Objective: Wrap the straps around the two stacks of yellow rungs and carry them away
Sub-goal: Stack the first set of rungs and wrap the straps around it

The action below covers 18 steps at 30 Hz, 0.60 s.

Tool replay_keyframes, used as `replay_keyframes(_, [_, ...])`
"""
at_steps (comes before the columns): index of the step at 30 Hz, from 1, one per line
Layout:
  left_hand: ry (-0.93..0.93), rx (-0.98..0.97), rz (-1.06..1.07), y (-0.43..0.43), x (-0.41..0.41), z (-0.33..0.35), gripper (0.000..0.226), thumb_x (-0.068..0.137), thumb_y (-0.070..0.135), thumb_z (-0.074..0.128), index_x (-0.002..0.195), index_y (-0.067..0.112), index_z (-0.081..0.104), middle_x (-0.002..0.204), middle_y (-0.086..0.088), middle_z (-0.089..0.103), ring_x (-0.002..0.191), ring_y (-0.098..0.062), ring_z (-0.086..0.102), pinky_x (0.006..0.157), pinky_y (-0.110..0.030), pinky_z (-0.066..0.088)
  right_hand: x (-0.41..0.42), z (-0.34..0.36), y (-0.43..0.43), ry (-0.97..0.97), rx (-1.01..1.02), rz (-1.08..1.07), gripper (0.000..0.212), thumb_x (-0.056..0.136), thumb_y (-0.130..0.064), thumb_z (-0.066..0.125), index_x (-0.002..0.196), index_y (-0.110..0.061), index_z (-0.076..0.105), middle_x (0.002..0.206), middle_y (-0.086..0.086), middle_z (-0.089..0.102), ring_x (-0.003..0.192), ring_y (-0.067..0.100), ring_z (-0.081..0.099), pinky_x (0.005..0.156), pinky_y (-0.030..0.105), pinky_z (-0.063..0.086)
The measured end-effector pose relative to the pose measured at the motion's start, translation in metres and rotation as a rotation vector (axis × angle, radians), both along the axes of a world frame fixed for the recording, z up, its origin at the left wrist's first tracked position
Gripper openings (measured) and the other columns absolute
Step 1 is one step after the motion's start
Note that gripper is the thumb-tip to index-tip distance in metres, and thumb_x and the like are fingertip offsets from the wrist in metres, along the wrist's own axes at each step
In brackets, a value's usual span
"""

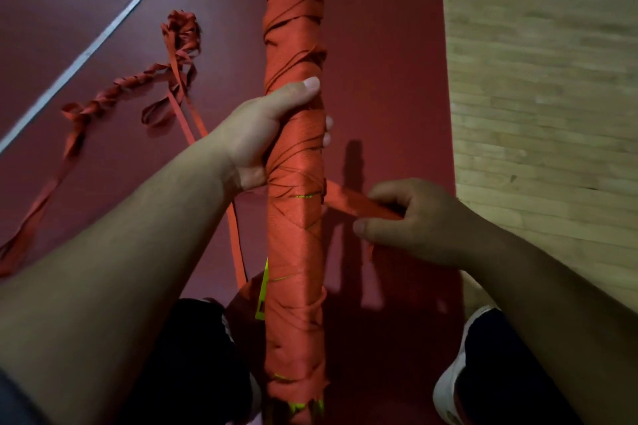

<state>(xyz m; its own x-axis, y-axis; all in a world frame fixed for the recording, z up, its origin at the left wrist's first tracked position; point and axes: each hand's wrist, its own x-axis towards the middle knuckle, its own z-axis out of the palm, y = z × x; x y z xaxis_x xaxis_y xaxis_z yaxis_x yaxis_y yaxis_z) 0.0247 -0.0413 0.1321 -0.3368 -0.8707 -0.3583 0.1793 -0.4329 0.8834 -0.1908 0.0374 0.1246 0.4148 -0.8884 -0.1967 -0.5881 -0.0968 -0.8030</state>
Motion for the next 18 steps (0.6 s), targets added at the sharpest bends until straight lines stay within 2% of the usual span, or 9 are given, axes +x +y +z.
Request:
replay_keyframes(2, [-0.020,-0.004,0.043,-0.001,0.002,0.000,0.025,0.084,0.039,0.069,0.080,0.014,0.071,0.083,-0.009,0.068,0.069,-0.019,0.065,0.067,-0.030,0.055,-0.002,0.003,0.002,-0.104,0.063,-0.023,0.034,0.087,-0.039,0.068,0.069,-0.010,0.065,0.055,-0.004,0.050,0.053,0.006,0.046,0.054,0.025,0.036])
replay_keyframes(4, [-0.044,-0.019,0.083,-0.002,0.004,-0.001,0.022,0.084,0.035,0.068,0.083,0.013,0.066,0.081,-0.010,0.068,0.067,-0.020,0.065,0.064,-0.029,0.056,-0.004,0.005,0.003,-0.187,0.112,-0.039,0.040,0.090,-0.036,0.063,0.075,0.001,0.068,0.056,0.002,0.054,0.053,0.006,0.047,0.053,0.019,0.037])
replay_keyframes(7, [-0.092,-0.070,0.129,-0.002,0.005,0.000,0.019,0.088,0.029,0.068,0.084,0.011,0.065,0.078,-0.011,0.067,0.064,-0.021,0.065,0.060,-0.028,0.055,-0.007,0.004,0.003,-0.137,0.153,0.067,0.025,0.089,-0.019,0.070,0.079,0.004,0.069,0.053,-0.006,0.052,0.049,-0.002,0.045,0.051,0.012,0.034])
replay_keyframes(9, [-0.123,-0.085,0.173,-0.001,0.001,0.002,0.017,0.090,0.026,0.067,0.087,0.010,0.064,0.077,-0.011,0.067,0.063,-0.021,0.065,0.060,-0.030,0.055,-0.008,0.006,0.004,-0.130,0.235,0.147,0.020,0.088,-0.016,0.073,0.076,-0.001,0.068,0.052,-0.012,0.052,0.049,-0.003,0.047,0.051,0.011,0.035])
replay_keyframes(11, [-0.141,-0.095,0.225,0.001,-0.004,0.001,0.018,0.091,0.026,0.068,0.092,0.008,0.064,0.077,-0.012,0.066,0.062,-0.022,0.064,0.061,-0.032,0.055,-0.004,0.008,0.006,-0.103,0.321,0.233,0.025,0.088,-0.025,0.073,0.074,-0.005,0.069,0.055,-0.010,0.060,0.051,-0.002,0.051,0.053,0.015,0.040])
replay_keyframes(12, [-0.146,-0.098,0.253,0.002,-0.006,0.000,0.019,0.091,0.026,0.069,0.092,0.008,0.064,0.076,-0.012,0.066,0.062,-0.022,0.064,0.061,-0.031,0.055,-0.001,0.006,0.008,-0.059,0.318,0.258,0.035,0.088,-0.039,0.071,0.071,-0.008,0.069,0.056,-0.007,0.064,0.052,0.001,0.053,0.054,0.021,0.042])
replay_keyframes(14, [-0.134,-0.092,0.316,0.001,-0.009,-0.003,0.018,0.092,0.026,0.071,0.091,0.009,0.065,0.071,-0.009,0.068,0.060,-0.020,0.065,0.059,-0.030,0.054,0.007,-0.003,0.011,0.027,0.176,0.217,0.062,0.083,-0.067,0.060,0.068,-0.008,0.066,0.064,0.005,0.067,0.055,0.013,0.060,0.057,0.037,0.049])
replay_keyframes(15, [-0.121,-0.081,0.352,0.000,-0.010,-0.004,0.017,0.092,0.024,0.070,0.092,0.008,0.065,0.069,-0.007,0.069,0.059,-0.019,0.067,0.058,-0.029,0.054,0.011,-0.009,0.013,0.048,0.060,0.167,0.068,0.080,-0.072,0.054,0.068,-0.006,0.064,0.069,0.009,0.066,0.059,0.019,0.062,0.061,0.044,0.050])
replay_keyframes(18, [-0.063,-0.019,0.476,-0.001,-0.017,-0.004,0.031,0.091,0.016,0.071,0.115,-0.001,0.062,0.080,-0.012,0.072,0.068,-0.023,0.073,0.062,-0.037,0.059,0.020,-0.025,0.013,0.077,-0.217,-0.003,0.064,0.078,-0.065,0.047,0.068,-0.004,0.062,0.081,0.010,0.064,0.075,0.022,0.061,0.070,0.043,0.047])
